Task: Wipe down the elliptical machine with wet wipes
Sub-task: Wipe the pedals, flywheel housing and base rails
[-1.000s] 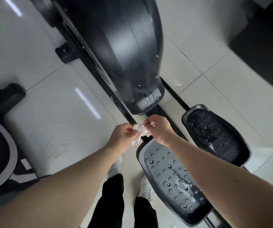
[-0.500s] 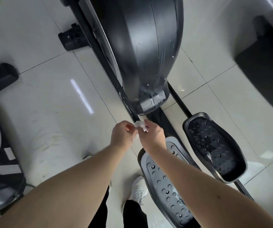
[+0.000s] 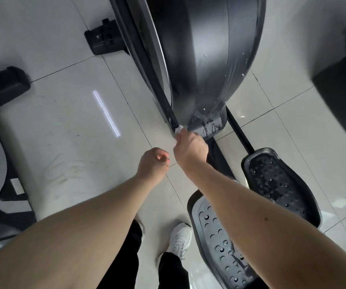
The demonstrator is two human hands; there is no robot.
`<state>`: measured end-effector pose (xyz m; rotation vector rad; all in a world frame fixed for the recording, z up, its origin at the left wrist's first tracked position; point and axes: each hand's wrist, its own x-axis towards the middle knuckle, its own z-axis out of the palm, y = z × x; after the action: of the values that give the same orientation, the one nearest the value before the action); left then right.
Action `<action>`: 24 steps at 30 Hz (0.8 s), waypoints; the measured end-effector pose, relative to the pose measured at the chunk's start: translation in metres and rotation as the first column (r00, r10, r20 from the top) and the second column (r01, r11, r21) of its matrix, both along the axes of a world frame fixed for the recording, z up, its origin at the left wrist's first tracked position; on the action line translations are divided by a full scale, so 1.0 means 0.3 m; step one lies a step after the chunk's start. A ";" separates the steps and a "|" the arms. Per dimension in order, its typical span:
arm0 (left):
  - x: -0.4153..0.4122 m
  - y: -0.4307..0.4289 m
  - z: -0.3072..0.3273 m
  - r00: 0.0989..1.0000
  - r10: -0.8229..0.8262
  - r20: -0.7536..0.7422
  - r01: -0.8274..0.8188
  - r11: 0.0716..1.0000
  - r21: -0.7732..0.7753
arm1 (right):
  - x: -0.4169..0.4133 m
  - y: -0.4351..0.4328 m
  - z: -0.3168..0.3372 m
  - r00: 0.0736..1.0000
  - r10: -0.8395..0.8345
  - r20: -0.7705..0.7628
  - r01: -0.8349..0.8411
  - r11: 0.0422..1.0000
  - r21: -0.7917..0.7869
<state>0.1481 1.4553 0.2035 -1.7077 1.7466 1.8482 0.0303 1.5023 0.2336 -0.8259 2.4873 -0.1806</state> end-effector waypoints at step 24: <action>0.053 -0.080 -0.029 0.997 0.067 -0.035 -0.064 0.995 0.072 | -0.002 0.006 0.000 0.981 -0.137 0.137 0.171 0.945 -0.280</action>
<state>0.1640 1.4312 0.1947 -1.7356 1.6362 1.9559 0.0295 1.5042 0.2336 -0.7102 2.4472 -0.6451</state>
